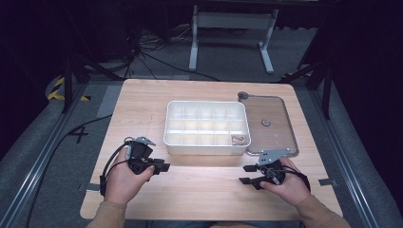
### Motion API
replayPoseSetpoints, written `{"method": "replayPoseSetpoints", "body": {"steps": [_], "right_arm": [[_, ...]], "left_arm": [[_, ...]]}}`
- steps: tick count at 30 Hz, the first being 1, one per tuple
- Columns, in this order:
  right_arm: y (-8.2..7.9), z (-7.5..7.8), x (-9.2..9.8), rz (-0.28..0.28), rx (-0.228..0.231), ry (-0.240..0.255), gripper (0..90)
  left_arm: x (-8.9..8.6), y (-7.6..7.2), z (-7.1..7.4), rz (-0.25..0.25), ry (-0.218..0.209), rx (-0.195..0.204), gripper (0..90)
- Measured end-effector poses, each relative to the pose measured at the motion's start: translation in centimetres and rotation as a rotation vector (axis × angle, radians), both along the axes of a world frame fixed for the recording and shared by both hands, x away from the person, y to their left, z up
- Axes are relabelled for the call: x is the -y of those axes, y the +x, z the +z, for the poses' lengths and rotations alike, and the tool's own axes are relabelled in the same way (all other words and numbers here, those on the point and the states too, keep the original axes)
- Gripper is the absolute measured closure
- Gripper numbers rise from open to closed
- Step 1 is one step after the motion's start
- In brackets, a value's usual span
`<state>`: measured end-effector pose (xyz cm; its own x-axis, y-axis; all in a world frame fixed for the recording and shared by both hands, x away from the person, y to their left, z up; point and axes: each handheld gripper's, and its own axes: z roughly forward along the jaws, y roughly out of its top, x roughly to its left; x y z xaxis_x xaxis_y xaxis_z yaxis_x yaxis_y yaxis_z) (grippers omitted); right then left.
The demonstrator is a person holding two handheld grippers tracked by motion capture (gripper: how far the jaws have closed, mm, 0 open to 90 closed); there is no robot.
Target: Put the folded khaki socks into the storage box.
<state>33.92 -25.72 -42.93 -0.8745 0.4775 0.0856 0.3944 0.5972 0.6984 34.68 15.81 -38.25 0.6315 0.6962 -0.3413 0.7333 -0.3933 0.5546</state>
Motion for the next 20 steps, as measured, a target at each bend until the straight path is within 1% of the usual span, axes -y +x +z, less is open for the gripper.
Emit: {"method": "replayPoseSetpoints", "body": {"steps": [1, 2, 3, 6, 8, 9, 13, 14, 15, 16, 18, 20], "right_arm": [[0.0, -0.4, 0.0, -0.002, 0.005, 0.004, 49.7], [-0.1, -0.5, 0.0, -0.004, 0.017, -0.005, 49.6], [-0.2, -0.9, 0.0, -0.005, 0.027, -0.027, 49.4], [-0.3, -1.4, -0.1, 0.002, 0.042, -0.032, 48.8], [-0.4, -1.5, -0.1, 0.006, 0.041, -0.032, 48.5], [-0.4, -1.7, -0.2, 0.01, 0.035, -0.025, 46.6], [-0.4, -2.0, -0.3, 0.009, 0.04, -0.024, 44.4], [-0.4, -2.0, -0.3, 0.009, 0.041, -0.022, 43.5], [-0.4, -2.0, -0.3, 0.009, 0.042, -0.019, 43.1], [-0.4, -2.0, -0.2, 0.011, 0.045, -0.015, 42.9], [-0.3, -2.1, -0.2, 0.002, 0.037, -0.007, 42.4], [-0.2, -2.2, -0.1, 0.0, 0.034, -0.002, 42.4]], "left_arm": [[0.0, 0.0, 0.0, 0.0, -0.002, 0.0, 66.9], [0.0, 0.0, -0.1, -0.002, 0.0, 0.001, 66.9], [0.1, 0.0, -0.1, -0.004, 0.0, 0.001, 66.8], [0.2, 0.0, -0.1, -0.005, -0.005, -0.005, 66.5], [0.2, 0.0, -0.1, -0.01, -0.005, -0.005, 65.8], [0.2, 0.1, -0.2, -0.02, 0.003, -0.002, 65.4], [0.4, 0.2, -0.4, -0.016, 0.005, -0.006, 64.2], [0.4, 0.1, -0.4, -0.016, 0.002, -0.012, 63.7], [0.4, 0.2, -0.4, -0.021, 0.008, -0.006, 63.2], [0.4, 0.2, -0.5, -0.018, 0.006, -0.009, 62.0], [0.4, 0.3, -0.6, -0.026, 0.01, -0.005, 58.4], [0.5, 0.4, -0.8, -0.029, 0.01, 0.01, 55.9]]}}
